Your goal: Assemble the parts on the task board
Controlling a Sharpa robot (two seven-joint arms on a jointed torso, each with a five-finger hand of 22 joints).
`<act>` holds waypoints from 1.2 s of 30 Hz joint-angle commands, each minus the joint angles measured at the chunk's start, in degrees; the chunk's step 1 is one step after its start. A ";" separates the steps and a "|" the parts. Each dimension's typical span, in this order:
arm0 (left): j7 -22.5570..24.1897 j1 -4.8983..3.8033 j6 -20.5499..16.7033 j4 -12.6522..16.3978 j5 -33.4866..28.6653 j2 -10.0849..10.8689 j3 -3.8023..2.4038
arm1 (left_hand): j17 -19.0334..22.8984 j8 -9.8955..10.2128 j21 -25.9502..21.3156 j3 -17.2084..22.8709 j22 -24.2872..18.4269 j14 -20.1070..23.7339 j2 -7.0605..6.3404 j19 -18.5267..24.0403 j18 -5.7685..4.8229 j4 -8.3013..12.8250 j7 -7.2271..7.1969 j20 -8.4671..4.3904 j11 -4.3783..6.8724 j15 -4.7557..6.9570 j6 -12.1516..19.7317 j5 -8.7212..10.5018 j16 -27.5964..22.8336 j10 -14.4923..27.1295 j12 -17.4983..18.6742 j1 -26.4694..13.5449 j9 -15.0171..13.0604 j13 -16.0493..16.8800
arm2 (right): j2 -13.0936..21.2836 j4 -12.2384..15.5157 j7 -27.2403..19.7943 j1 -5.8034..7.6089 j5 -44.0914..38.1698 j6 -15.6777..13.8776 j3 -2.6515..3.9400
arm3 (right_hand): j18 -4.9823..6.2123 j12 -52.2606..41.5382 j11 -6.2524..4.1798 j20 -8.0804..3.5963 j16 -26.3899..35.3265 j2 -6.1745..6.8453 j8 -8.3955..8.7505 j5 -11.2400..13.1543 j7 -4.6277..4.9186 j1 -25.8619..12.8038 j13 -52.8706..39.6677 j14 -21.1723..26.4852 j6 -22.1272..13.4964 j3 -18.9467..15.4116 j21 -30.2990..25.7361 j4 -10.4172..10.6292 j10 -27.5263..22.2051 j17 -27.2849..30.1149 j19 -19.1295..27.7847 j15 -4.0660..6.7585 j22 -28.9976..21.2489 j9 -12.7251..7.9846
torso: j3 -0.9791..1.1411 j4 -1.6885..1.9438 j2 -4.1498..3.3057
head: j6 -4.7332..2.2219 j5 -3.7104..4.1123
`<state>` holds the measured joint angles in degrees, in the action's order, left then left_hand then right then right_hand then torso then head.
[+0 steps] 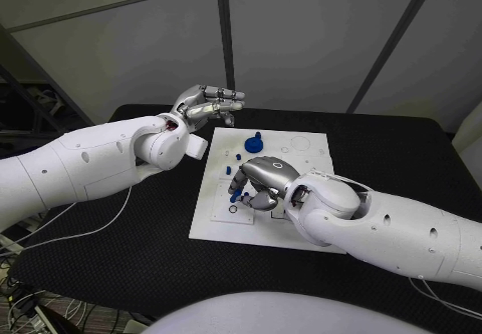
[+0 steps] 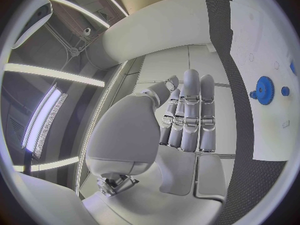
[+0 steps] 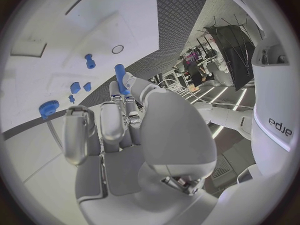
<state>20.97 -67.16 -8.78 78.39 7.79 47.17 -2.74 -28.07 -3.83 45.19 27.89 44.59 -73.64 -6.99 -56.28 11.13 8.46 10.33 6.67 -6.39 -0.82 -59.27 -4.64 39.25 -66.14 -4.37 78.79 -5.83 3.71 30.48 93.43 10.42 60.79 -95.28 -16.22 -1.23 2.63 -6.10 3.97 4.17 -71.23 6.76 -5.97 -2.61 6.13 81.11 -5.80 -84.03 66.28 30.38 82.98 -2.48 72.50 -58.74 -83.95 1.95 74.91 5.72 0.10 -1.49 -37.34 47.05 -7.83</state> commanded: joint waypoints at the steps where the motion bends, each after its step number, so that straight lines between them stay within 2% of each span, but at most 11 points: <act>1: 0.52 -0.09 0.79 -0.03 -0.21 -0.10 -0.05 | 0.09 -0.04 -0.23 -0.31 -0.06 -0.10 0.44 0.25 -0.58 0.09 -0.12 0.02 0.15 0.04 -0.13 -0.30 -0.29 -0.04 -0.04 -0.02 0.00 0.03 | -0.48 -0.72 -1.38 0.02 -0.25 2.07 -0.18 | -0.50 0.08 -1.60 -0.36 0.25 -0.34 0.26 -0.39 0.30 -0.26 -0.10 -0.91 -0.08 -0.06 -0.27 -0.26 2.00 0.05 -1.75 0.40 7.16 0.09 | 0.07 0.03 0.00 | 0.11 -0.14; 5: 0.47 -0.09 0.88 -0.08 -0.21 -0.19 -0.05 | 0.09 -0.04 -0.23 -0.31 -0.06 -0.10 0.44 0.25 -0.58 0.09 -0.12 0.02 0.15 0.04 -0.13 -0.30 -0.29 -0.04 -0.04 -0.02 0.00 0.03 | -1.06 -1.66 -1.67 -0.13 -0.97 2.65 -0.43 | -0.50 0.08 -1.60 -0.36 0.25 -0.34 0.26 -0.39 0.30 -0.26 -0.10 -0.91 -0.08 -0.06 -0.27 -0.26 2.00 0.05 -1.75 0.40 7.16 0.09 | 0.05 0.01 0.05 | 0.16 -0.21; 22: 0.22 -0.09 1.01 -0.19 -0.21 -0.24 -0.03 | 0.09 -0.04 -0.23 -0.31 -0.06 -0.10 0.44 0.25 -0.58 0.09 -0.12 0.02 0.15 0.04 -0.13 -0.30 -0.29 -0.04 -0.04 -0.02 0.00 0.03 | -1.72 -2.45 -2.04 -0.43 -1.41 4.83 -0.63 | -0.51 0.17 -1.57 -0.35 0.27 -0.36 0.32 -0.39 0.32 -0.33 -0.12 -0.89 -0.10 -0.03 -0.24 -0.30 1.98 0.11 -1.75 0.38 7.19 0.10 | 0.02 -0.03 0.03 | 0.52 -0.40; 29: 0.17 -0.09 1.06 -0.16 -0.21 -0.22 -0.03 | 0.09 -0.04 -0.23 -0.31 -0.06 -0.10 0.44 0.25 -0.58 0.09 -0.12 0.02 0.15 0.04 -0.13 -0.30 -0.29 -0.04 -0.04 -0.02 0.00 0.03 | -1.96 -2.96 -1.61 -0.58 -2.42 5.05 -1.16 | -0.47 0.28 -1.54 -0.33 0.28 -0.45 0.37 -0.38 0.35 -0.49 -0.15 -0.88 -0.05 0.00 -0.38 -0.29 1.99 0.16 -1.66 0.36 7.05 0.13 | 0.02 0.02 0.05 | 0.57 -0.39; 36: 0.13 -0.09 1.09 -0.16 -0.21 -0.14 -0.03 | 0.11 -0.02 -0.27 -0.36 -0.08 -0.09 0.47 0.27 -0.58 0.09 -0.12 0.02 0.14 0.04 -0.14 -0.31 -0.38 -0.02 -0.04 -0.07 0.00 0.03 | -2.26 -3.39 -1.05 -0.84 -3.57 5.36 -1.33 | -0.47 0.34 -1.53 -0.31 0.28 -0.46 0.40 -0.38 0.36 -0.60 -0.17 -0.86 -0.05 -0.02 -0.36 -0.29 1.98 0.19 -1.66 0.35 7.07 0.15 | 0.01 -0.06 0.06 | 0.63 -0.38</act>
<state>20.84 -67.16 -8.33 78.19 7.79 47.04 -2.73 -28.03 -3.83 45.19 27.89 44.60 -73.64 -6.99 -56.28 11.13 8.46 10.33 6.67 -6.39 -0.82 -59.27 -4.64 39.27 -66.15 -4.37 78.80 -5.83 3.71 28.31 90.04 9.22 60.02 -97.51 -11.92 -2.46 2.64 -5.64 3.97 4.17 -71.23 6.78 -5.92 -2.80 6.05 80.49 -5.86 -84.03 66.19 30.36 82.97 -2.46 72.49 -58.60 -83.95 1.95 74.90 5.80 0.12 -1.54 -37.30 47.66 -8.23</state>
